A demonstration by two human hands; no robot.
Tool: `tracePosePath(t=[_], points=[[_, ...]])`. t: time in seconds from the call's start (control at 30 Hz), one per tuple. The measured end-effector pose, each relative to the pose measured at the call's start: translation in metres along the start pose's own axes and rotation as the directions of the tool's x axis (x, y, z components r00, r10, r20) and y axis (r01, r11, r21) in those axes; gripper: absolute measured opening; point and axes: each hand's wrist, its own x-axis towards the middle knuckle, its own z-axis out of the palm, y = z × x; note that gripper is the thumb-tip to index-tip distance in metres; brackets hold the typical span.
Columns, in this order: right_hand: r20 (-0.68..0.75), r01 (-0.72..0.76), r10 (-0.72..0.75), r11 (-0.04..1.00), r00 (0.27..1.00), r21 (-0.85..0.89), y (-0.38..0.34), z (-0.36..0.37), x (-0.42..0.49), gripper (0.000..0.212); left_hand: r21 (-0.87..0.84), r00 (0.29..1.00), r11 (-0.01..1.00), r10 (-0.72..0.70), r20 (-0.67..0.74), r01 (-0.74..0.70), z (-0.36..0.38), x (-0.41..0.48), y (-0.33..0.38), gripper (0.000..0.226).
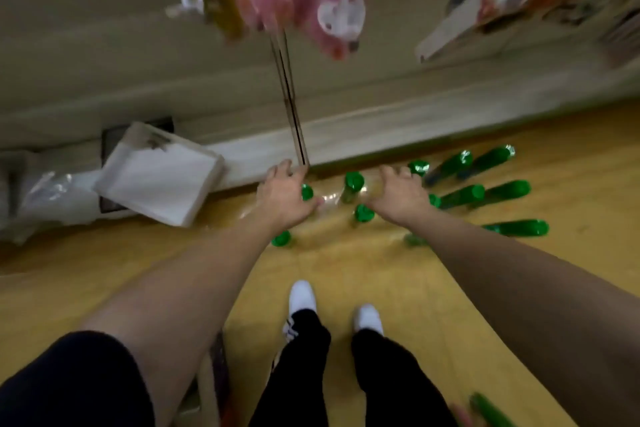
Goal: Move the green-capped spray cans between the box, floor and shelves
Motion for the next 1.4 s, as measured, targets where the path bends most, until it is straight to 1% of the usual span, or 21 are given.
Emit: tracePosePath(t=[0.2, 0.3, 0.43, 0.53, 0.63, 0.8, 0.93, 1.03, 1.13, 1.2, 1.4], points=[[0.127, -0.036, 0.040, 0.999, 0.991, -0.032, 0.027, 0.101, 0.078, 0.083, 0.003, 0.978, 0.981, -0.194, 0.072, 0.194, 0.122, 0.041, -0.064, 0.079], [0.166, -0.009, 0.020, 0.998, 0.986, -0.067, 0.038, 0.147, 0.121, 0.083, -0.004, 0.965, 0.970, -0.242, 0.097, 0.243, 0.179, 0.056, -0.088, 0.078], [0.184, 0.068, -0.042, 0.988, 0.982, -0.139, 0.053, 0.198, 0.169, 0.093, -0.066, 0.943, 0.946, -0.309, 0.120, 0.318, 0.235, 0.077, -0.111, 0.082], [0.200, 0.171, -0.128, 0.962, 0.971, -0.211, 0.060, 0.226, 0.196, 0.097, -0.081, 0.932, 0.933, -0.338, 0.128, 0.350, 0.271, 0.090, -0.125, 0.085], [0.247, 0.289, -0.226, 0.921, 0.942, -0.261, 0.066, 0.248, 0.217, 0.098, -0.122, 0.924, 0.917, -0.372, 0.088, 0.380, 0.297, 0.102, -0.136, 0.081], [0.211, 0.398, -0.356, 0.894, 0.910, -0.207, 0.082, 0.258, 0.236, 0.080, -0.144, 0.923, 0.915, -0.384, -0.028, 0.376, 0.323, 0.112, -0.143, 0.068], [0.205, 0.445, -0.405, 0.869, 0.891, -0.217, 0.086, 0.260, 0.241, 0.071, -0.168, 0.928, 0.926, -0.358, -0.100, 0.339, 0.331, 0.116, -0.149, 0.050], [0.200, 0.443, -0.405, 0.872, 0.892, -0.209, 0.087, 0.261, 0.242, 0.067, -0.164, 0.932, 0.931, -0.345, -0.107, 0.326, 0.331, 0.114, -0.149, 0.047], [0.145, 0.387, -0.367, 0.910, 0.919, -0.150, 0.087, 0.264, 0.237, 0.066, -0.142, 0.945, 0.945, -0.311, -0.105, 0.295, 0.328, 0.102, -0.146, 0.050], [0.124, 0.366, -0.351, 0.920, 0.928, -0.136, 0.084, 0.263, 0.230, 0.067, -0.155, 0.942, 0.940, -0.321, -0.103, 0.303, 0.323, 0.090, -0.144, 0.050], [0.169, 0.356, -0.329, 0.920, 0.929, -0.165, 0.058, 0.232, 0.188, 0.069, -0.240, 0.923, 0.909, -0.372, -0.097, 0.341, 0.288, 0.037, -0.140, 0.047]])
